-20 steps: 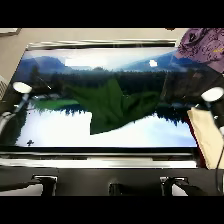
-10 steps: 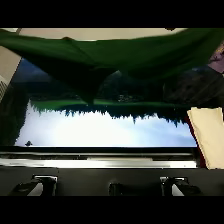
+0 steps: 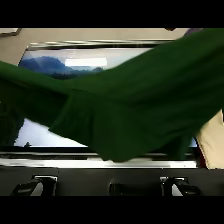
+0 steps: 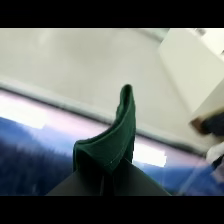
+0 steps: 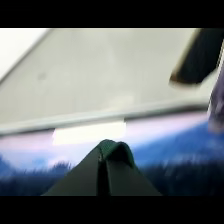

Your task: Fold the clothes and pants, and hang the long-sleeved shirts on hangers.

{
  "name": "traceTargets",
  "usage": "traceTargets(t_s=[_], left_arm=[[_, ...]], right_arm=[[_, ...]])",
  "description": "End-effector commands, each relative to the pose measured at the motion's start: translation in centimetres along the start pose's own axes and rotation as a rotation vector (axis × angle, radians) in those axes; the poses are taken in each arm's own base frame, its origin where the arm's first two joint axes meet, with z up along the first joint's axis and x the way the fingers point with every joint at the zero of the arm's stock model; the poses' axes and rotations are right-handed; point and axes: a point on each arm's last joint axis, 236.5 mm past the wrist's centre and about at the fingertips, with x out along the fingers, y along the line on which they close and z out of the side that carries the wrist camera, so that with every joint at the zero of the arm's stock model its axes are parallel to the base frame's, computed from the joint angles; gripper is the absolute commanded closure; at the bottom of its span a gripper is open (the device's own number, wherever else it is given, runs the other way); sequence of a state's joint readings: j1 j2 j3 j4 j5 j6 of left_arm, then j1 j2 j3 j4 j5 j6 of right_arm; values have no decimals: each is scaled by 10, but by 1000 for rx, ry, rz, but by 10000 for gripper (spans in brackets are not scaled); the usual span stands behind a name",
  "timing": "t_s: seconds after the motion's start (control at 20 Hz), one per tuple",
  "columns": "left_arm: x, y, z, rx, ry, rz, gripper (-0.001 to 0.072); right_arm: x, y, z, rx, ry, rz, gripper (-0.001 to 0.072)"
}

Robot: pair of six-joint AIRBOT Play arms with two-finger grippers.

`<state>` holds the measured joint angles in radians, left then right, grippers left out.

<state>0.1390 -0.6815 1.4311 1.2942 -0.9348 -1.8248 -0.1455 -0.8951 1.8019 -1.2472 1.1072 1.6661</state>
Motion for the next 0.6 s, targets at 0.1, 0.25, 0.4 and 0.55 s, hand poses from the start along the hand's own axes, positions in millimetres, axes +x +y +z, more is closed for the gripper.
traceTargets(t_s=[0.1, 0.25, 0.4, 0.55], left_arm=[[128, 82, -117, -63, 394, 178, 695], [208, 121, -201, -93, 560, 231, 695], [258, 147, -281, -107, 672, 266, 695], [277, 156, -328, -104, 733, 278, 695]], right_arm=[[135, -56, -178, 341, 620, -83, 687], [211, -69, -296, 396, 859, -117, 687], [276, -65, -398, 422, 947, -139, 687], [312, -70, -455, 550, 939, -202, 686]])
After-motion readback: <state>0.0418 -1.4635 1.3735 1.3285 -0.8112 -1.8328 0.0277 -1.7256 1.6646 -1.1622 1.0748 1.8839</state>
